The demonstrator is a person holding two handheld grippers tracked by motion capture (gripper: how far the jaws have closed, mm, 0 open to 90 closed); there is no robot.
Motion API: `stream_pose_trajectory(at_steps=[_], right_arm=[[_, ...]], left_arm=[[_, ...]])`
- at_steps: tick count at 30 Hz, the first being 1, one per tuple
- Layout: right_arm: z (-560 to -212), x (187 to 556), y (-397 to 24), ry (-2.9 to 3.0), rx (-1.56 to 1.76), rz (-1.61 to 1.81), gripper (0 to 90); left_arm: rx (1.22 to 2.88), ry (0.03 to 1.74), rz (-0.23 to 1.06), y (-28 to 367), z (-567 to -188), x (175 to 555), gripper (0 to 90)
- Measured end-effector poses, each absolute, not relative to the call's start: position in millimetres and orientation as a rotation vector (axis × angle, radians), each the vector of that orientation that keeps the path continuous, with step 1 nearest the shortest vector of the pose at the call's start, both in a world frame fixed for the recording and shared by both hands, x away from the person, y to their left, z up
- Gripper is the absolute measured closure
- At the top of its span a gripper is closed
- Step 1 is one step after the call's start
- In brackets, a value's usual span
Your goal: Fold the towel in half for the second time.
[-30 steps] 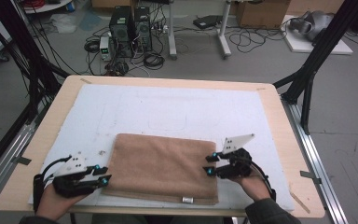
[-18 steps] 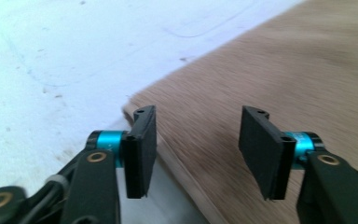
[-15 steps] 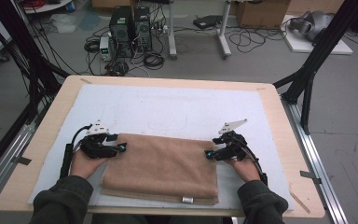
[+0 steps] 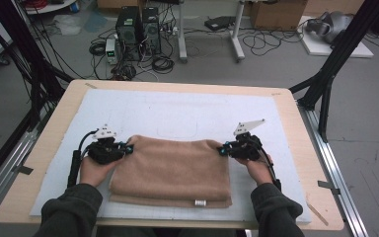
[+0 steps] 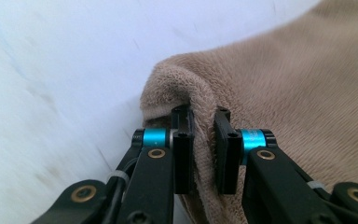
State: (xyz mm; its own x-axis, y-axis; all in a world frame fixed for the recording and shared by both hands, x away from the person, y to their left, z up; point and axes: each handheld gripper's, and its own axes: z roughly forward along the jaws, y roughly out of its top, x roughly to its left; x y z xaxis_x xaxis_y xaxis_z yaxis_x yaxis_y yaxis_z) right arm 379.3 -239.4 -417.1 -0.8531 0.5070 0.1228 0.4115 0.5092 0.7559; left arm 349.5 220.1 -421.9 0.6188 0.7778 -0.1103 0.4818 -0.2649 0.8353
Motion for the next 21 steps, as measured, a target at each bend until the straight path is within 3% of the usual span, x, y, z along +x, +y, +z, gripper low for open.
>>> stream_pose_trajectory(at_steps=[6,7,8,9,10,21], right_arm=[[-375.0,427.1,-233.2,2.529,0.787,1.226,80.3],[-370.3,436.1,-232.6,2.508,0.8,1.208,73.6],[-368.0,444.8,-232.0,2.479,0.83,1.177,60.0],[-368.6,451.5,-231.8,2.452,0.873,1.149,54.9],[-371.0,455.7,-232.3,2.461,0.895,1.148,54.5],[-397.1,398.2,-225.6,2.6,0.818,1.17,49.5]], left_arm=[[1.826,1.04,0.486,217.7,-389.0,390.8,79.6],[1.847,1.053,0.517,217.1,-386.4,398.1,75.5],[1.863,1.083,0.57,216.8,-385.9,402.9,64.6],[1.841,1.116,0.555,219.9,-387.2,405.5,53.7],[1.83,1.122,0.509,223.7,-389.6,406.5,52.5],[1.958,0.99,0.443,236.0,-407.1,349.6,54.0]])
